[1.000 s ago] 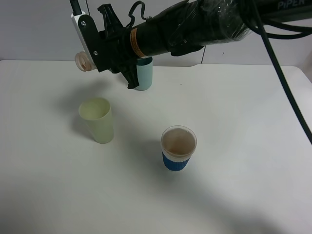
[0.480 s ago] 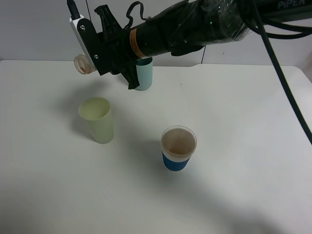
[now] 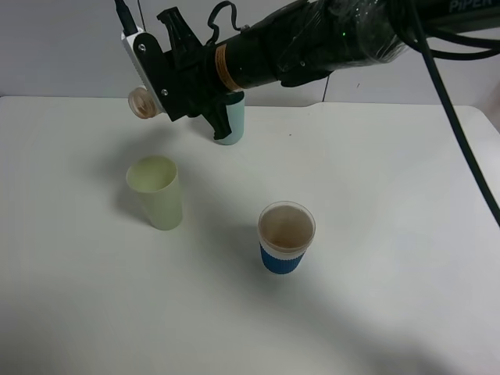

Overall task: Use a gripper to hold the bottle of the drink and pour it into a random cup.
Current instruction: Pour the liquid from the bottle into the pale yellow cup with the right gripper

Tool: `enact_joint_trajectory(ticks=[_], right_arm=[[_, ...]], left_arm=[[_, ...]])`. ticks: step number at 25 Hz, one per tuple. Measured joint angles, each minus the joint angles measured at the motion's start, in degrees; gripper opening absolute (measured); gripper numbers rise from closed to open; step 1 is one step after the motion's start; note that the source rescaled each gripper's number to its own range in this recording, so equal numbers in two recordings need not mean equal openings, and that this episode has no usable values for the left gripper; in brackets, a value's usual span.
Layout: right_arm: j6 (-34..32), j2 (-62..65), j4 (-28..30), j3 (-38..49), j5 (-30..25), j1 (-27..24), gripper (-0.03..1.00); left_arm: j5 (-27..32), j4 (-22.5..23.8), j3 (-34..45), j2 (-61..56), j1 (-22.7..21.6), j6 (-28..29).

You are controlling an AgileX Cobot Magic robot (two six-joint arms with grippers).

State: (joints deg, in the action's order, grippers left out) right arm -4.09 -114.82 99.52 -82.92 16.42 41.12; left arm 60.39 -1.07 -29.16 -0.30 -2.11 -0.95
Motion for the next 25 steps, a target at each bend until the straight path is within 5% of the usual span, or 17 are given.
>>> enact_joint_trajectory(ticks=[25], right_arm=[[5.0, 0.0, 0.0, 0.0, 0.3, -0.2, 0.03]], left_arm=[[0.0, 0.0, 0.0, 0.0, 0.0, 0.0]])
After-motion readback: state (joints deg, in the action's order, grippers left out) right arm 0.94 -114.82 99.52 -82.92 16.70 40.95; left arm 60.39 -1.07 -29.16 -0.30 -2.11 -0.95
